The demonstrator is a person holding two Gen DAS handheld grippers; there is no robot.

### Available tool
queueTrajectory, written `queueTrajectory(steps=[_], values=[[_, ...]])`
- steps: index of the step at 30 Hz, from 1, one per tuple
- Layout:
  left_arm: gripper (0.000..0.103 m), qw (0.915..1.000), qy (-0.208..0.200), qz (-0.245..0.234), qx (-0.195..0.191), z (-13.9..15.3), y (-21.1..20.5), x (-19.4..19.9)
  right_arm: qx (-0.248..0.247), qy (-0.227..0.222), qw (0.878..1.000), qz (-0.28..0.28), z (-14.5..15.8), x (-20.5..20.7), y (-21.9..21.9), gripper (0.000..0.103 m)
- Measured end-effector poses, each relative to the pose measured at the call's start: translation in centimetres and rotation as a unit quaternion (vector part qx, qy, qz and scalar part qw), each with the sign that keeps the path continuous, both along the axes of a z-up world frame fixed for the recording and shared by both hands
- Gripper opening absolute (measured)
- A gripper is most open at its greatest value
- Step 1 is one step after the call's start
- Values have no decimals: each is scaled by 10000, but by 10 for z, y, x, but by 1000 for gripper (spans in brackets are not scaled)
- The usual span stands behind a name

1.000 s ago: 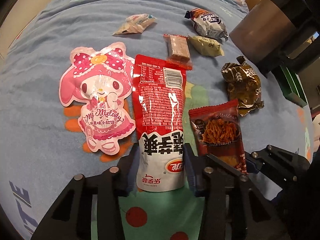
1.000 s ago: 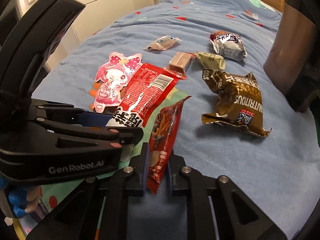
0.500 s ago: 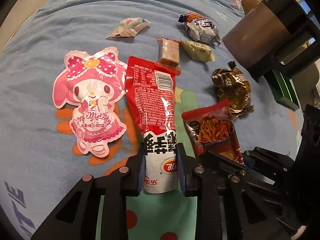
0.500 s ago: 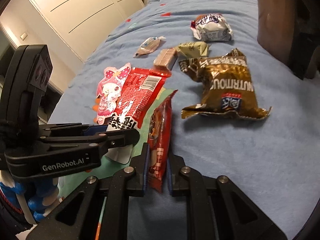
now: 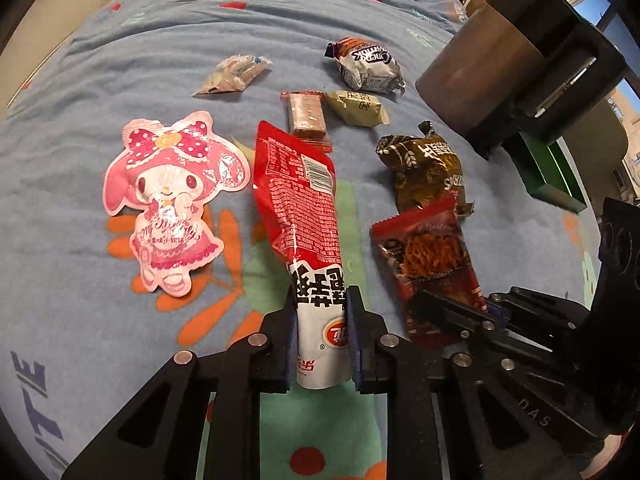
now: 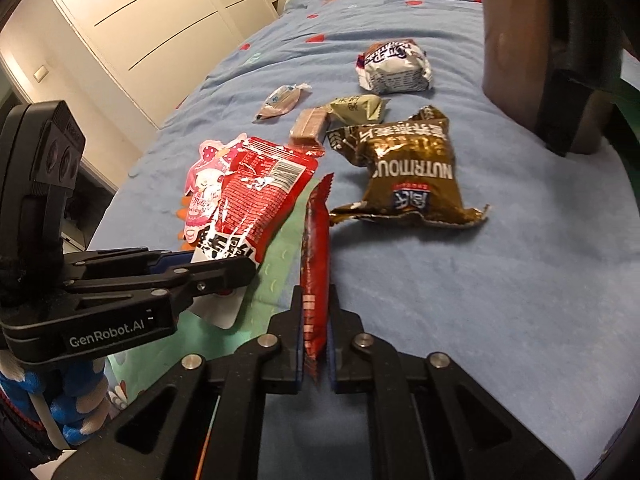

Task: Organize snacks
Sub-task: 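Carry both packets over the green tray with both grippers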

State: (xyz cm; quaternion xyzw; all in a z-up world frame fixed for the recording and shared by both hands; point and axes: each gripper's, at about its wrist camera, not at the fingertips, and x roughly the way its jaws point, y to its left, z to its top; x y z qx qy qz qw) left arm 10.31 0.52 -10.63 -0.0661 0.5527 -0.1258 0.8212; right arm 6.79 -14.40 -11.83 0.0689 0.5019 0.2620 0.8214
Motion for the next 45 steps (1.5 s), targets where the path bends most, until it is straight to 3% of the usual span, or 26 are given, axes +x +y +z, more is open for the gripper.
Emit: queueTrajectory(steps=[10, 20, 34, 45], values=[[15, 9992, -384, 83, 114, 23, 5, -33, 146, -116, 9998, 40, 22, -27, -13, 74], [13, 9959, -871, -249, 85, 65, -17, -66, 337, -343, 9988, -49, 52, -49, -35, 74], [9, 9866, -1033, -1120, -579, 101, -105, -77, 407, -639, 9934, -865, 80, -68, -135, 74], [6, 9765, -1167, -1674, -696, 118, -195, -50, 218, -832, 9835, -1589, 95, -57, -223, 74]])
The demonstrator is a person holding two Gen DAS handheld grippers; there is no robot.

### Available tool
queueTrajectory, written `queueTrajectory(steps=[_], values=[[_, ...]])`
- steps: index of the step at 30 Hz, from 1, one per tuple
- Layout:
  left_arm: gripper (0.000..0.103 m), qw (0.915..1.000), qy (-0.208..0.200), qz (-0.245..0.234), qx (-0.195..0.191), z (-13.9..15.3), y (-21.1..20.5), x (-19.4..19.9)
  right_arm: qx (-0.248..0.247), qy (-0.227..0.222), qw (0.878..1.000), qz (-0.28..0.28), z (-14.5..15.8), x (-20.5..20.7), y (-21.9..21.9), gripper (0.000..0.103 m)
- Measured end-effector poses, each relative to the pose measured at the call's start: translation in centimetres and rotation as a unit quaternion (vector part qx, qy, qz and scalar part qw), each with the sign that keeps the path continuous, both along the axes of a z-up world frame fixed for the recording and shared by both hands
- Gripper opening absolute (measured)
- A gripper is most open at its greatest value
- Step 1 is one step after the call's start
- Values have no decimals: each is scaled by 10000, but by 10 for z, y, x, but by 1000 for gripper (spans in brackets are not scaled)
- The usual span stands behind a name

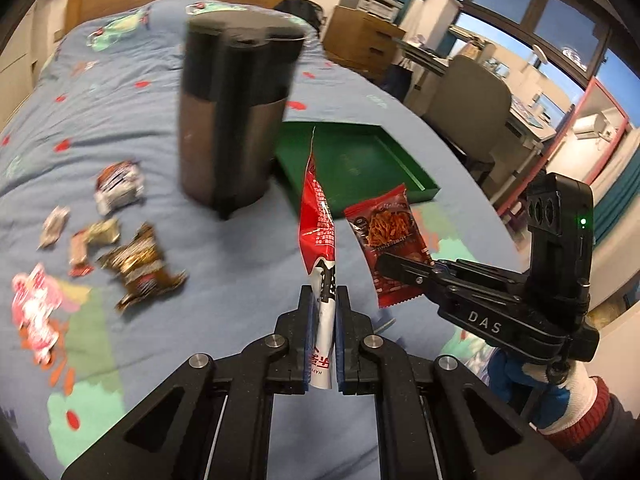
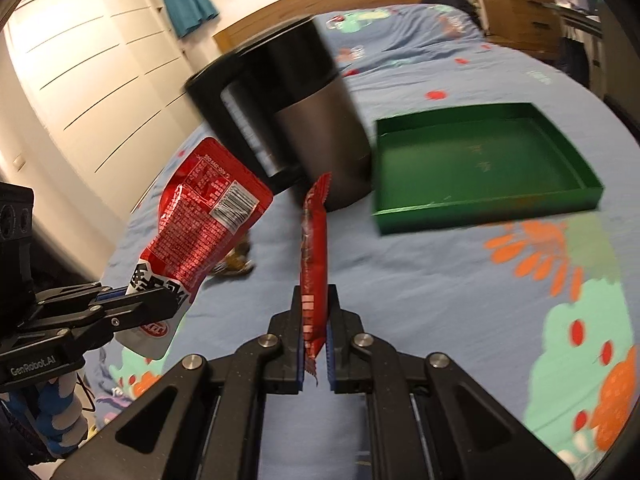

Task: Organize snacks
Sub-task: 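Carry both packets over the green tray with both grippers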

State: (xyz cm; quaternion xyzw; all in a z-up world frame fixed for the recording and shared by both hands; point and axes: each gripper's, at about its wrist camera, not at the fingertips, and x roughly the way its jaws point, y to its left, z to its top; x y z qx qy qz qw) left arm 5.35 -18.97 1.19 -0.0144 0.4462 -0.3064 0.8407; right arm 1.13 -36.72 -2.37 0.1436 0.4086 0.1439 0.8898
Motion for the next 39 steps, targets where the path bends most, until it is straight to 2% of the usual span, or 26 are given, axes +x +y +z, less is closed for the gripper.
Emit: queueTrajectory(steps=[7, 13, 23, 28, 39], values=[[6, 9997, -89, -215, -54, 8, -51, 31, -137, -190, 9993, -288, 15, 27, -46, 74], [6, 9999, -47, -162, 14, -2, -83, 67, -299, -278, 9979, -502, 20, 58, -73, 74], [6, 9997, -11, -105, 208, -28, -120, 117, -277, -167, 9969, -718, -5, 107, -108, 74], [6, 9994, -47, -55, 340, -37, -133, 132, -298, -124, 9966, -759, -16, 122, -117, 74], [6, 9982, 161, 74, 579, -68, -154, 163, -356, 92, 9954, -881, -50, 166, -147, 74]])
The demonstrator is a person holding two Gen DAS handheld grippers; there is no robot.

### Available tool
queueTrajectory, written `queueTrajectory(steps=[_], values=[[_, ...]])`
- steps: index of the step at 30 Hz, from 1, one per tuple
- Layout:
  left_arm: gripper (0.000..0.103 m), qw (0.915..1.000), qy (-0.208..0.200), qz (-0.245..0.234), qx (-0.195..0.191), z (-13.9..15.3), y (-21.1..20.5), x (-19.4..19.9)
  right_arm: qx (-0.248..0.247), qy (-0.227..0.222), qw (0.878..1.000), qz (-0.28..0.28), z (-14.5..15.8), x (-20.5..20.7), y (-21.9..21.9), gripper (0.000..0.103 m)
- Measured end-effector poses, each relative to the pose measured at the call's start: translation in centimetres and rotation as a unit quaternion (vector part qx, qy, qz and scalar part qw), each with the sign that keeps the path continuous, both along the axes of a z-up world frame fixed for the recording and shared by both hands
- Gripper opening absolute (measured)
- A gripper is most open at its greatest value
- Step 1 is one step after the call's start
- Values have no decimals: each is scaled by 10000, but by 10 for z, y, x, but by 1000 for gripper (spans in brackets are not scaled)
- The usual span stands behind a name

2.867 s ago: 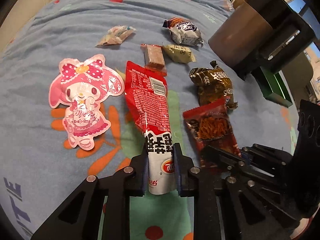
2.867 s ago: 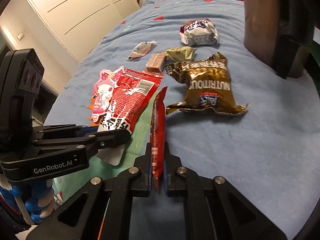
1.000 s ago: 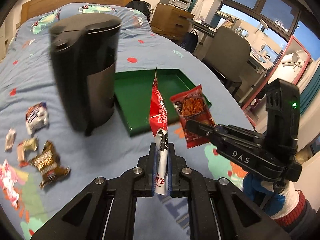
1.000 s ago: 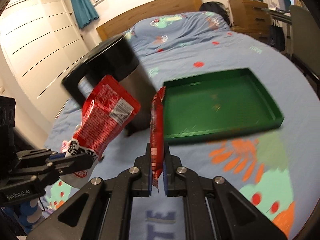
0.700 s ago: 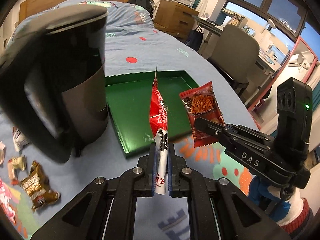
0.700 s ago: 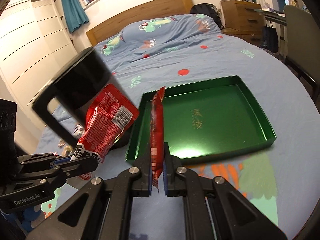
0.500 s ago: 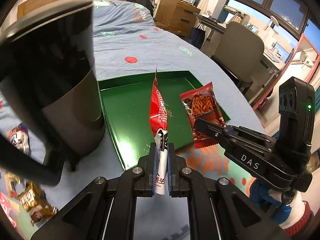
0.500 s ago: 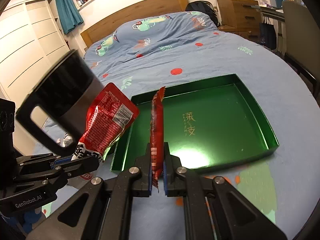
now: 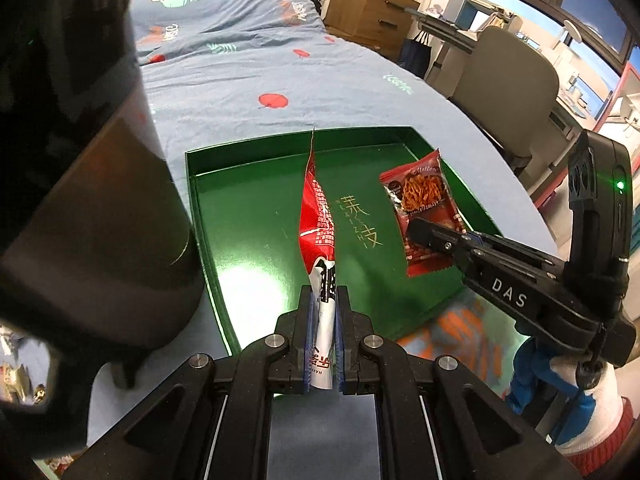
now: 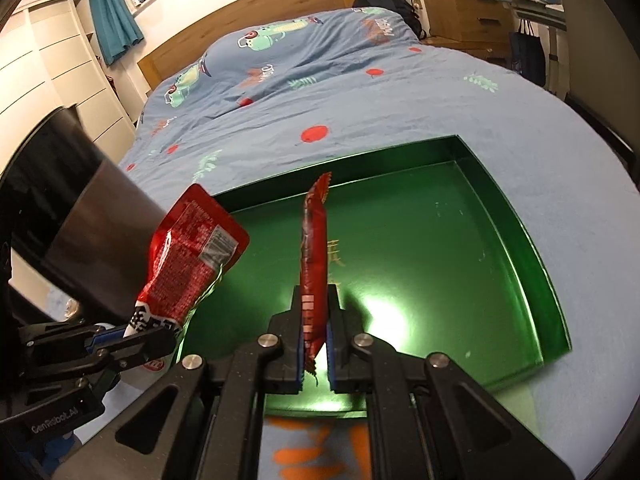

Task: Organize snacks
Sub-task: 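Carry both packets over the green tray with both grippers, then open both grippers to drop the packets into the green tray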

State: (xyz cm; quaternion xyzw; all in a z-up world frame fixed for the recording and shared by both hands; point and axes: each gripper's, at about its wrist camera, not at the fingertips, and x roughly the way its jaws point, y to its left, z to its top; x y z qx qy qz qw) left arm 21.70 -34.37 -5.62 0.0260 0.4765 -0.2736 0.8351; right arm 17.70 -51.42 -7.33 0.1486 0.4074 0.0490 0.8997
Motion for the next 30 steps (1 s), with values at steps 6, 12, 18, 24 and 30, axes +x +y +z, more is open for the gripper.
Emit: queueTrajectory(steps=[6, 12, 18, 24, 30], values=[[6, 9998, 125, 79, 112, -14, -8, 7, 7, 171, 9998, -43, -16, 16, -14, 74], [7, 9994, 300, 128, 152, -26, -12, 12, -42, 283, 9993, -238, -25, 20, -30, 75], [10, 9986, 434, 182, 222, -33, -12, 14, -111, 304, 9987, -394, -26, 21, -42, 76], [15, 9981, 538, 195, 249, -36, -14, 16, -318, 393, 9972, -543, -26, 18, -48, 84], [41, 9969, 710, 261, 235, -39, -12, 17, -592, 467, 9951, -638, -26, 15, -50, 95]])
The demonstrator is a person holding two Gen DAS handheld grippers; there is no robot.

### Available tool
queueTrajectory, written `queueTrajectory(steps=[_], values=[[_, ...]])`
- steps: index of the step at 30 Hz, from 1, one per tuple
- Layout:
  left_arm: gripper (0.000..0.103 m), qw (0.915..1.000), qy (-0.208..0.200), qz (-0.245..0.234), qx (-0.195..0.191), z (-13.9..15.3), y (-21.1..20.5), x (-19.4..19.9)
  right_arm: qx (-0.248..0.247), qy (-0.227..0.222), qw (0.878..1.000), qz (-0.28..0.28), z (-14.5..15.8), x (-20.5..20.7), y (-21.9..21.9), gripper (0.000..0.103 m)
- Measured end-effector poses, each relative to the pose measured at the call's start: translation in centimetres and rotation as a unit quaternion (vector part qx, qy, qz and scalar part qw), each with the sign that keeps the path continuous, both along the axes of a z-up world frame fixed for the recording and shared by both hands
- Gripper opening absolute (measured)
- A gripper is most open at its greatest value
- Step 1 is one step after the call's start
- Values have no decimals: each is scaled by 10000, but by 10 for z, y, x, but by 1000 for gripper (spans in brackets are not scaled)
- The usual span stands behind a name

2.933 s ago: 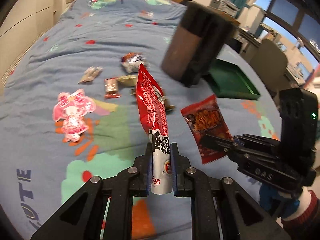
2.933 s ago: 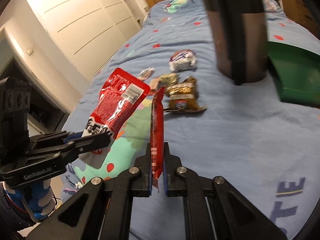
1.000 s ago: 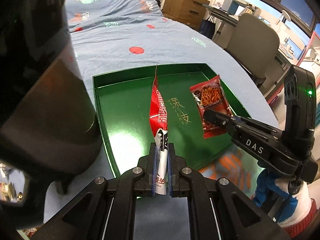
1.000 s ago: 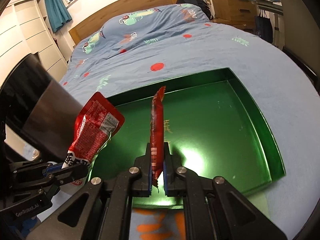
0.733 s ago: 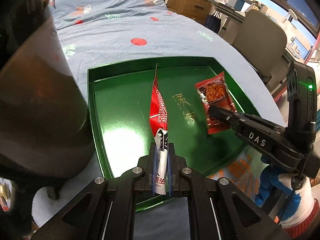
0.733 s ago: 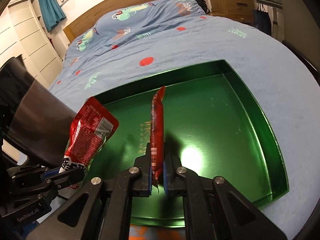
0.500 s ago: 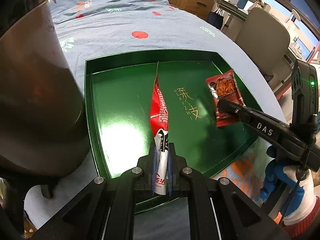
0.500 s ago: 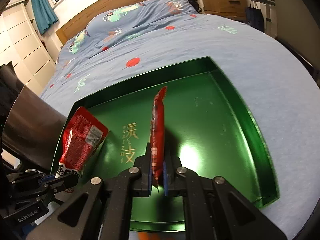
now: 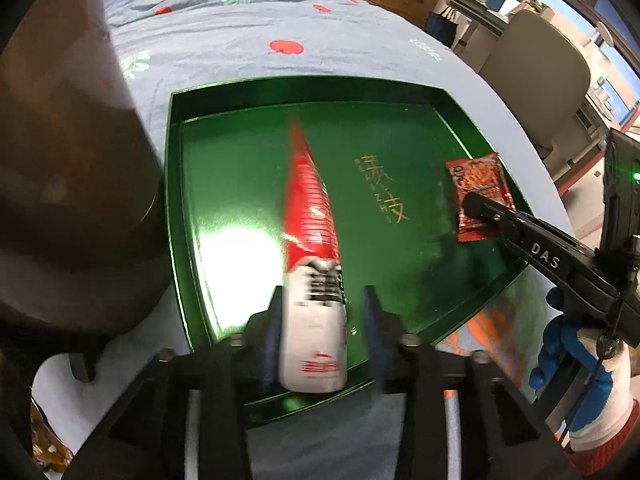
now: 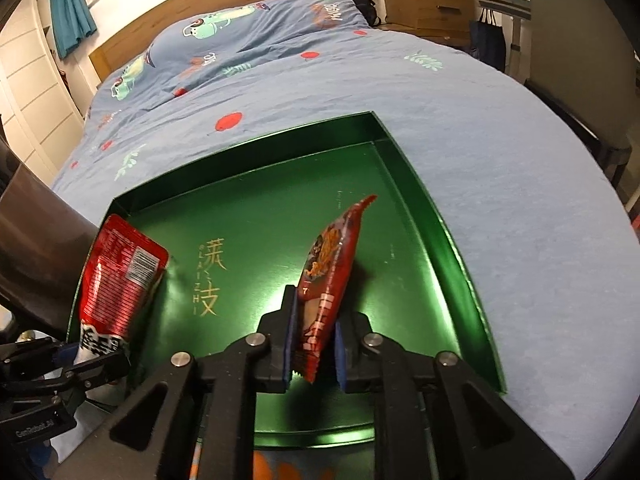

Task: Organize snacks
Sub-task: 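Open both grippers to drop the packets into the green tray, then move both grippers back toward the remaining snacks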

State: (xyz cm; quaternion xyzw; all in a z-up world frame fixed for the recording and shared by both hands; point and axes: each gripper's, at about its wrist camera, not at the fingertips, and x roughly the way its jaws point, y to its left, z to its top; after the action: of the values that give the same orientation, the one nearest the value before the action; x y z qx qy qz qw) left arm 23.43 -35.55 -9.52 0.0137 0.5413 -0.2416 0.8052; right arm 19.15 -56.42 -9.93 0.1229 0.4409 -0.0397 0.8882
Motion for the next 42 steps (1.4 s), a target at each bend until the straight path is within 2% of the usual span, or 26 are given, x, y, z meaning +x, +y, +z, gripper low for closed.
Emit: queueTrajectory(steps=[3, 12, 18, 22, 27, 32, 36, 42], values=[[47, 9999, 66, 84, -47, -1, 4, 0, -104, 44, 9999, -39, 0, -4, -1, 103], [55, 9999, -47, 93, 128, 7, 5, -10, -236, 43, 9996, -171, 9, -19, -4, 103], [57, 9996, -190, 20, 203, 19, 8, -24, -276, -95, 9993, -230, 26, -38, -3, 103], [56, 9989, -434, -3, 152, 33, 16, -42, -268, -184, 9992, -228, 37, -53, 1, 103], [57, 9936, -1109, 55, -184, 52, 34, -74, -319, -211, 9990, -209, 48, -77, 13, 103], [57, 9913, -1288, -23, -268, 60, 52, -99, -356, -269, 9989, -151, 59, -105, 33, 103], [57, 9933, -1126, -268, -66, 62, 70, -120, -296, -331, 9990, -95, 67, -126, 50, 103], [57, 9920, -1220, -98, 314, 67, 106, -154, -277, -405, 9988, 86, 79, -155, 82, 103]])
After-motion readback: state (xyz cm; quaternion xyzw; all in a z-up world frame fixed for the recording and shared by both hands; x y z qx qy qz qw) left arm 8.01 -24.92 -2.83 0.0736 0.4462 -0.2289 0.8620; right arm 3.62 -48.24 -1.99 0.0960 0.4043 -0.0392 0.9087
